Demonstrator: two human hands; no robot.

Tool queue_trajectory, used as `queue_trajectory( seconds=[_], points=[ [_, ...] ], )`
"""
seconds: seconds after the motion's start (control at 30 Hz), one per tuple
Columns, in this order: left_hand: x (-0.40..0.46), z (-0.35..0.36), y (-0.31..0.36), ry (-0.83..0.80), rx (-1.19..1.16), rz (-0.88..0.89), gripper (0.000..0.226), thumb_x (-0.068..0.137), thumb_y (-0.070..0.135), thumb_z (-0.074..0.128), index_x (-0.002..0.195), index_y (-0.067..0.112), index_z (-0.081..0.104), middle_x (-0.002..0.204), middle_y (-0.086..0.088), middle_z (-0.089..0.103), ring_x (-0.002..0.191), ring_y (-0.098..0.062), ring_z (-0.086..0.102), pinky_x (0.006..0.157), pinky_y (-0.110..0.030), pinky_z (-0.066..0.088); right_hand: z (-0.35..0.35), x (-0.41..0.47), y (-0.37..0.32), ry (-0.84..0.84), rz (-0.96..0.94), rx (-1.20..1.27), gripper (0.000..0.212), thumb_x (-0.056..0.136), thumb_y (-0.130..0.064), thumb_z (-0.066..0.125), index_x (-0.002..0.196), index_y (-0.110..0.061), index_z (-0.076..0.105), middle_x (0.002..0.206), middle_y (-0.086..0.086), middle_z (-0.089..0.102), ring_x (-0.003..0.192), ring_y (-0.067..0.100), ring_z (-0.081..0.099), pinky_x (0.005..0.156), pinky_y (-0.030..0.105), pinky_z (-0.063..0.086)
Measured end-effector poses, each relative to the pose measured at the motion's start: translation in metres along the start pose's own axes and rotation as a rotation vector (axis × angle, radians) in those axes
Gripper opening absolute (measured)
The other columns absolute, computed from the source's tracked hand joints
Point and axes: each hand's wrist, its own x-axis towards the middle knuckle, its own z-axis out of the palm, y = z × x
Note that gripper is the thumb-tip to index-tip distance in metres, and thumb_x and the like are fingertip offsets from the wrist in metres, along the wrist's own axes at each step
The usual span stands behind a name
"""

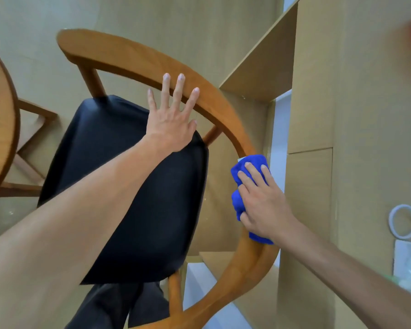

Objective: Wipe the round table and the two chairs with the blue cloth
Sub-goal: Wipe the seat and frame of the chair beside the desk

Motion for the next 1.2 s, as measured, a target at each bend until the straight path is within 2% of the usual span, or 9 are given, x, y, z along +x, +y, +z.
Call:
queue_trajectory(
  seconds=[0.1,0.23,0.4,0.5,0.6,0.73,0.93,1.0,1.2],
  points=[
    [-0.003,-0.007,-0.001,-0.016,-0.032,0.004,0.065,0.1,0.047,0.026,0.152,0.028,-0.007,0.159,-0.01,-0.019,0.145,-0.037,-0.02,0.114,-0.063,0.002,0.023,-0.047,-0.03,-0.091,-0.019,0.092,0.042,0.061,-0.034,0.068,0.089,-0.003,0.072,0.116,0.018,0.066,0.125,0.037,0.051,0.108,0.053,0.036],
    [-0.003,-0.012,-0.001,-0.042,-0.057,-0.005,0.064,0.1,0.044,0.027,0.153,0.028,-0.005,0.16,-0.009,-0.018,0.145,-0.036,-0.019,0.115,-0.064,0.003,0.042,-0.09,-0.056,-0.15,-0.152,0.202,0.038,0.059,-0.039,0.059,0.078,-0.008,0.072,0.097,0.009,0.072,0.109,0.033,0.063,0.103,0.051,0.043],
    [-0.007,-0.007,0.006,-0.026,0.018,-0.014,0.067,0.1,0.039,0.032,0.153,0.024,-0.006,0.16,-0.012,-0.017,0.145,-0.038,-0.017,0.115,-0.062,0.003,0.034,-0.037,-0.023,-0.12,-0.042,0.09,0.046,0.077,-0.036,0.053,0.104,-0.002,0.067,0.123,0.011,0.063,0.137,0.031,0.038,0.119,0.046,0.015],
    [-0.008,-0.005,0.017,-0.016,-0.01,-0.036,0.068,0.099,0.037,0.035,0.153,0.021,-0.003,0.16,-0.014,-0.013,0.145,-0.041,-0.014,0.115,-0.062,0.004,0.03,-0.045,-0.034,-0.12,0.023,0.116,0.04,0.067,-0.031,0.066,0.09,0.0,0.071,0.112,0.018,0.067,0.125,0.036,0.051,0.113,0.051,0.03],
    [-0.012,-0.006,0.035,-0.065,0.003,0.07,0.066,0.099,0.038,0.035,0.153,0.023,0.001,0.16,-0.012,-0.011,0.145,-0.04,-0.013,0.115,-0.062,0.004,0.042,-0.085,-0.061,-0.148,-0.065,0.229,0.041,0.062,-0.036,0.063,0.086,-0.004,0.072,0.101,0.013,0.07,0.115,0.035,0.058,0.108,0.051,0.037],
    [-0.048,-0.001,0.063,-0.128,0.016,0.219,0.063,0.1,0.043,0.031,0.154,0.024,0.002,0.161,-0.01,-0.011,0.146,-0.037,-0.012,0.115,-0.062,0.005,0.046,-0.087,-0.06,-0.293,-0.188,0.252,0.046,0.073,-0.041,0.046,0.1,-0.008,0.064,0.108,0.004,0.064,0.128,0.031,0.042,0.118,0.042,0.015],
    [-0.14,0.026,0.061,-0.22,-0.026,0.213,0.063,0.1,0.047,0.027,0.153,0.022,0.006,0.162,-0.009,-0.005,0.148,-0.035,-0.005,0.114,-0.06,0.009,0.038,-0.038,-0.029,-0.128,-0.038,0.033,0.052,0.08,-0.039,0.048,0.116,-0.004,0.058,0.127,0.01,0.056,0.141,0.029,0.024,0.119,0.045,0.002],
    [-0.166,0.03,0.06,-0.286,-0.033,0.181,0.062,0.1,0.046,0.025,0.153,0.02,0.006,0.162,-0.009,-0.004,0.148,-0.034,-0.005,0.115,-0.059,0.009,0.044,-0.052,-0.047,-0.155,-0.014,0.092,0.049,0.08,-0.038,0.049,0.114,-0.004,0.059,0.123,0.01,0.058,0.14,0.029,0.027,0.119,0.045,0.004],
    [-0.247,0.04,0.031,-0.33,-0.005,0.11,0.061,0.1,0.046,0.022,0.153,0.019,0.011,0.162,-0.009,0.0,0.148,-0.033,0.0,0.115,-0.057,0.013,0.053,-0.093,-0.072,-0.285,-0.268,0.221,0.037,0.077,-0.045,0.051,0.101,-0.017,0.055,0.112,-0.003,0.059,0.125,0.024,0.04,0.107,0.034,0.022]
  ],
)
